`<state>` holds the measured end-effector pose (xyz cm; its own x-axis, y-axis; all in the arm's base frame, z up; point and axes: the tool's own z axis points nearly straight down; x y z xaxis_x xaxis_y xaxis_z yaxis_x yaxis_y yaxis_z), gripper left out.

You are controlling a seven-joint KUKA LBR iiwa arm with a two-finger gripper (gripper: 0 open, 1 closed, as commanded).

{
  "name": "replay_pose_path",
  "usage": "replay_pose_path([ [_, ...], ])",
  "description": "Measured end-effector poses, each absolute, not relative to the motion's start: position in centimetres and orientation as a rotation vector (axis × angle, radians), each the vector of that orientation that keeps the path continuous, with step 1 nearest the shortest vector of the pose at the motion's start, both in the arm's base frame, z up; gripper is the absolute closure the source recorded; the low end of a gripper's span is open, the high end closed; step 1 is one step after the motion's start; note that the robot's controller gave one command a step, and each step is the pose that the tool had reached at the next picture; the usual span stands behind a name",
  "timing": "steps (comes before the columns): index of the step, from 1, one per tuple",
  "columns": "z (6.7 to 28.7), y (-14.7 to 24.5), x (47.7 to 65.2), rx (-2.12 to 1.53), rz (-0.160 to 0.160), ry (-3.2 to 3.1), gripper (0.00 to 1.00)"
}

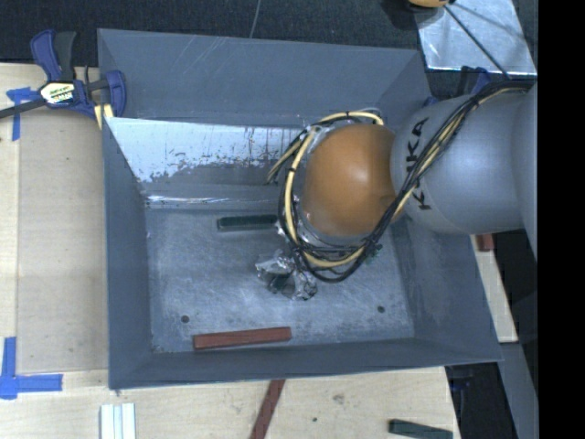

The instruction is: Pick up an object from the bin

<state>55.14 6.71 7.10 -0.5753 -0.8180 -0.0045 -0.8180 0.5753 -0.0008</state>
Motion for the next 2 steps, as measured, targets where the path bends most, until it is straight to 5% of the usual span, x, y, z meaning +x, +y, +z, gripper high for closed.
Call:
replay_pose_path([
  [1, 7.1, 6.7, 55.1, -1.445, 0.002, 2.784, 1.0],
  [2, 21.3, 4.8, 57.5, -1.538, -0.001, 2.734, 1.0],
])
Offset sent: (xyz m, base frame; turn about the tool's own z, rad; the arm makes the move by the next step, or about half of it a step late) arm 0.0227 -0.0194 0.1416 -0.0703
